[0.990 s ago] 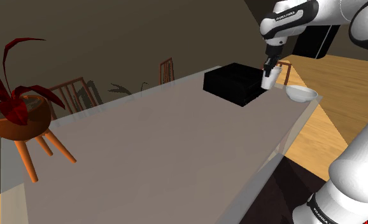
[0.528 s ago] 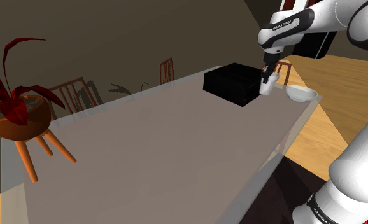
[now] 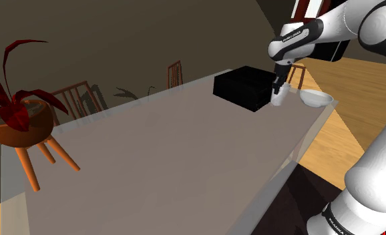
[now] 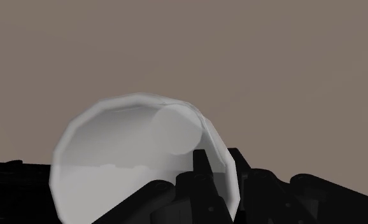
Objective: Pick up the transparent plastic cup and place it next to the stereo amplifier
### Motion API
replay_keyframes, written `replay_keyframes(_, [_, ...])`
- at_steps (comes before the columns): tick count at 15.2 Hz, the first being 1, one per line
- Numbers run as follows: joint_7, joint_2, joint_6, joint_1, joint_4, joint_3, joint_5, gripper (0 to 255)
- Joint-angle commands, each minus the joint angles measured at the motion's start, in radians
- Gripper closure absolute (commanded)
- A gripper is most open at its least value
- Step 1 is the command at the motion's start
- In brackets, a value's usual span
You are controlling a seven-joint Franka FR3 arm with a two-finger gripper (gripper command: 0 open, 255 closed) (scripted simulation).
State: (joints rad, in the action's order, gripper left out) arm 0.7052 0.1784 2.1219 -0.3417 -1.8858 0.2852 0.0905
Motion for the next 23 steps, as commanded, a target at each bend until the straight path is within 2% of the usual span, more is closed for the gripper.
replay_keyframes(1, [-0.001,0.012,0.025,-0.001,-0.012,-0.001,-0.003,255])
replay_keyframes(8, [-0.004,0.052,0.11,-0.005,-0.059,-0.003,-0.01,255])
replay_keyframes(16, [-0.004,0.054,0.115,-0.005,-0.061,-0.003,-0.011,255])
replay_keyframes(17, [-0.004,0.055,0.115,-0.005,-0.061,-0.003,-0.011,0])
replay_keyframes(22, [-0.004,0.054,0.115,-0.005,-0.062,-0.003,-0.011,0])
replay_keyframes(23, [-0.007,0.037,0.086,-0.001,-0.05,-0.003,-0.006,0])
